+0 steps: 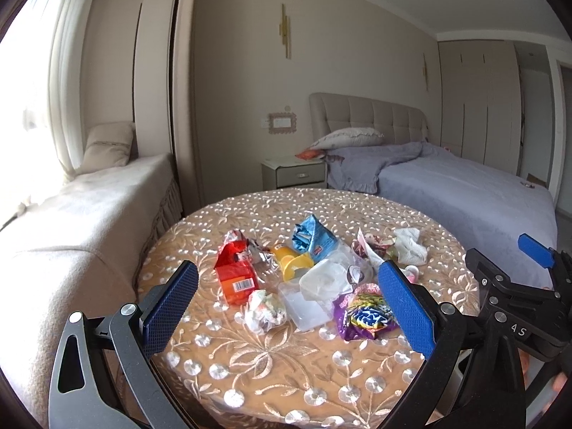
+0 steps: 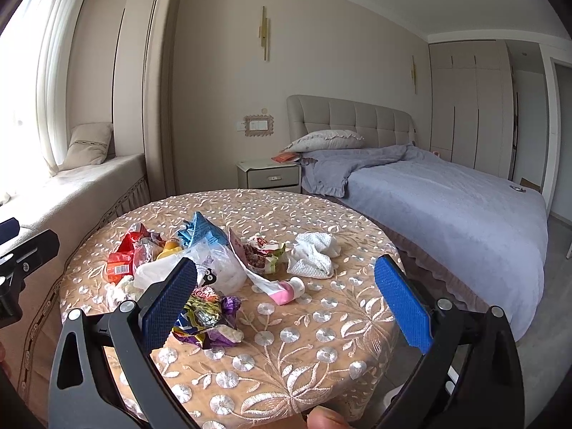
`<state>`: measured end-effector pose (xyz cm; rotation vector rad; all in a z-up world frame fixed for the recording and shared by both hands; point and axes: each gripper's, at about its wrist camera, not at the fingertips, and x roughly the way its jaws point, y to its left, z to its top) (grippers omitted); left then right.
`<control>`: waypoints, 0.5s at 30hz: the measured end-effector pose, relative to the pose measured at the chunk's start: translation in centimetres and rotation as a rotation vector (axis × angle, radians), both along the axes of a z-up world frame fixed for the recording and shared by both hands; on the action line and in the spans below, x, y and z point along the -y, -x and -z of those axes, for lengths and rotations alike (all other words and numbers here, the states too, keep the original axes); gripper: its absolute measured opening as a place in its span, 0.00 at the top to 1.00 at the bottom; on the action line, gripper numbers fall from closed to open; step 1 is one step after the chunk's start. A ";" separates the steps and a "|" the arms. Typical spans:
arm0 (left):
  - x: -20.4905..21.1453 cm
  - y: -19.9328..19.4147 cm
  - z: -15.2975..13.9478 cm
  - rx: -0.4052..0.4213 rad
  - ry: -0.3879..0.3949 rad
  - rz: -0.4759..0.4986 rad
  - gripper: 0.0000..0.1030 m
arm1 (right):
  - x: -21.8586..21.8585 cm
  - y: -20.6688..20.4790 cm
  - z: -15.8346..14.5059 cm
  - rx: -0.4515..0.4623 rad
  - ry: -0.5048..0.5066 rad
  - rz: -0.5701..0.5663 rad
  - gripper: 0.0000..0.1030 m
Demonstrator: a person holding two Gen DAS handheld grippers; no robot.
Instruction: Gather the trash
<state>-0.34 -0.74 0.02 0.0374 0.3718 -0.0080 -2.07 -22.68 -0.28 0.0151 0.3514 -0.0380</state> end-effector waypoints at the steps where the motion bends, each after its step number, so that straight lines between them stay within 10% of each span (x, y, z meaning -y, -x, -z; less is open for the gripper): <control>1: 0.1 0.0 0.1 -0.002 -0.002 0.007 0.04 | 0.0 0.0 0.0 0.003 0.001 0.003 0.04; 15: -0.6 -0.5 0.1 -0.006 0.104 -0.009 0.05 | -0.3 0.1 0.3 0.073 0.033 -0.024 0.04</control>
